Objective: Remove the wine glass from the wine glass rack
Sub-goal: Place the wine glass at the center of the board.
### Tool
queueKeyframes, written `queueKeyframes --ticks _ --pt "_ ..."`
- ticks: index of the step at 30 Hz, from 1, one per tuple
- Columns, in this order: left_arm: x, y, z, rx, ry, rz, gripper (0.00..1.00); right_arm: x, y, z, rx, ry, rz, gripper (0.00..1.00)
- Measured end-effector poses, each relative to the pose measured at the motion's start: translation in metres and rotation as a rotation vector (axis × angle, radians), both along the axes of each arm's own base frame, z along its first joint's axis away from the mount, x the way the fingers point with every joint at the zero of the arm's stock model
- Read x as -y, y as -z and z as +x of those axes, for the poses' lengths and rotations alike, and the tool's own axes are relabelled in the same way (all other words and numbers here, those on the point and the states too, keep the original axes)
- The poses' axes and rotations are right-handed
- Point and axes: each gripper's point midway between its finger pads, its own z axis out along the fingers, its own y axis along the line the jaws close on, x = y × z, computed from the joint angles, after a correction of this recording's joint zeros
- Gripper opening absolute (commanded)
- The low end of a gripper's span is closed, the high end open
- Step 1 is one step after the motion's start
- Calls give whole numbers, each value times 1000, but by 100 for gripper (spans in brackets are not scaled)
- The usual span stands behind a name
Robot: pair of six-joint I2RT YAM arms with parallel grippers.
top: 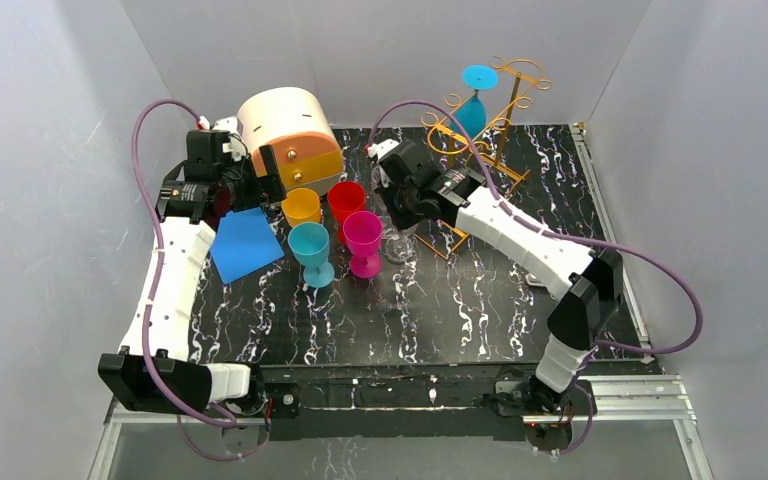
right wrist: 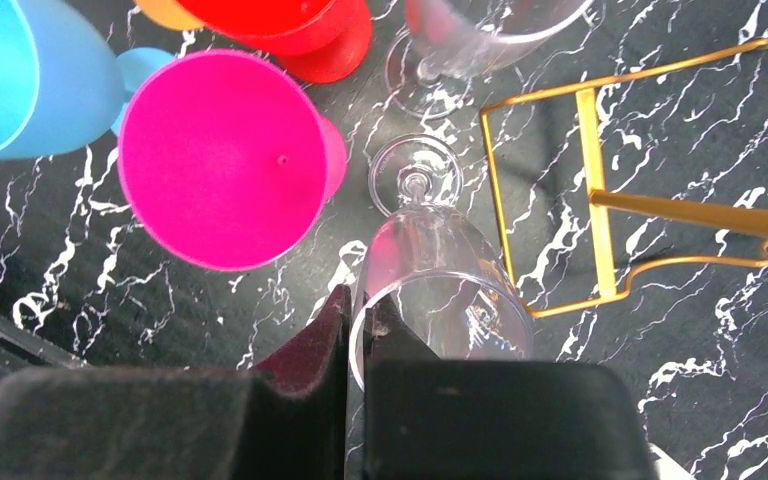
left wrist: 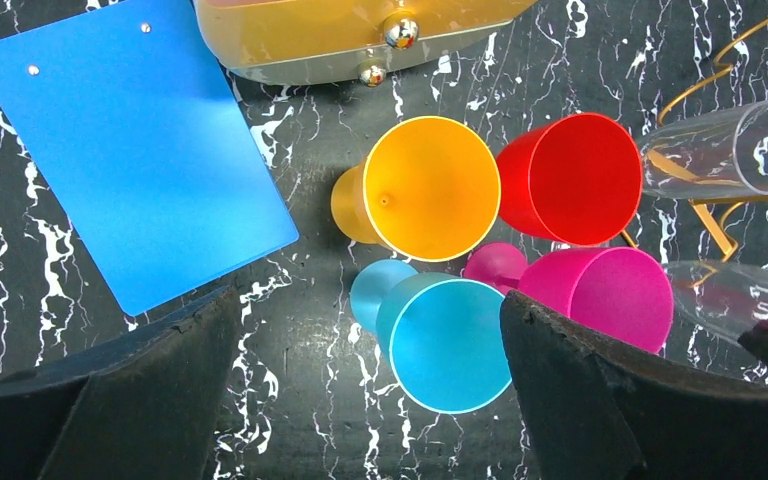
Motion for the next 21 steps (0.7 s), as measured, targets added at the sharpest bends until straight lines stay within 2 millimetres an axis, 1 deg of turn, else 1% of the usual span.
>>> queueKeyframes --ticks 3,5,7,9,12,21 --pt "1 0 0 0 4 -3 98 0 0 9 -2 8 5 11" --pt "1 -1 -1 2 5 -5 98 -4 4 14 -9 4 1 13" --pt "1 -2 -1 7 0 -11 98 -10 9 16 -21 -10 -8 14" --pt "1 -4 -1 14 -5 -15 98 -14 7 18 -27 -18 -10 14" --pt "0 -6 -2 19 -14 -19 98 -18 7 19 -46 -25 -23 14" --pt "-3 -9 -1 32 -33 -13 98 -16 6 14 -109 -50 -86 16"
